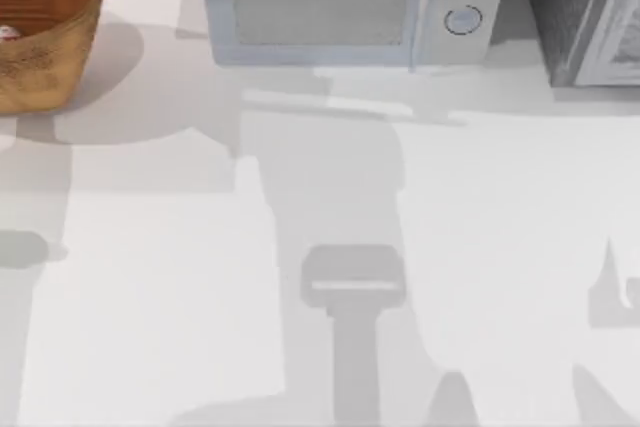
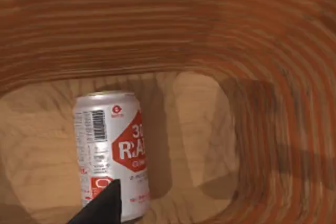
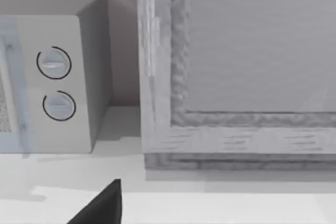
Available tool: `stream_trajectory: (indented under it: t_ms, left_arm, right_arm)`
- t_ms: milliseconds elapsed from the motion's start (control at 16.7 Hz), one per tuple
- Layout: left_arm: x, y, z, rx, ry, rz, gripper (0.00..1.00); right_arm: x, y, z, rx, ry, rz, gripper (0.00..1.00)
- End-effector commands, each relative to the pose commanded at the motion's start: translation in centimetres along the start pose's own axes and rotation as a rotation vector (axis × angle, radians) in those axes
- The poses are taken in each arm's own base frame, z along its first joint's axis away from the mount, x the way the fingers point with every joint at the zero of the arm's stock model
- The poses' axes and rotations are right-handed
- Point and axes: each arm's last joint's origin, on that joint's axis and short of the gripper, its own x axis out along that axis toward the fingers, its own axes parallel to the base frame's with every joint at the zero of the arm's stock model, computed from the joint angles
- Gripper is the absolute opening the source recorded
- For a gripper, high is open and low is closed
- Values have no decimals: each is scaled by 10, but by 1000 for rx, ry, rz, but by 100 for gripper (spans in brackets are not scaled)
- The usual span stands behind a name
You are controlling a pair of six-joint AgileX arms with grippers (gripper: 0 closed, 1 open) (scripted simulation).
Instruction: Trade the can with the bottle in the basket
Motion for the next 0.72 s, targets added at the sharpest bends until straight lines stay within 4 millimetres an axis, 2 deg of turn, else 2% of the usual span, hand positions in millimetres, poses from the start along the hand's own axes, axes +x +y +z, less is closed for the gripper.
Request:
stream_trajectory:
  t_ms: [180, 360, 660, 720]
  left_arm:
    - [36, 37, -8, -66, 65, -7, 100]
    - [55, 59, -15, -105, 101, -12, 100]
    - [58, 61, -17, -110, 107, -12, 100]
    - [50, 54, -11, -88, 79, -13, 100]
  right_arm:
    - [0, 0, 0, 0, 0, 0, 100]
    - [0, 0, 0, 0, 0, 0, 100]
    - [0, 0, 0, 0, 0, 0, 100]
    - [0, 0, 0, 0, 0, 0, 100]
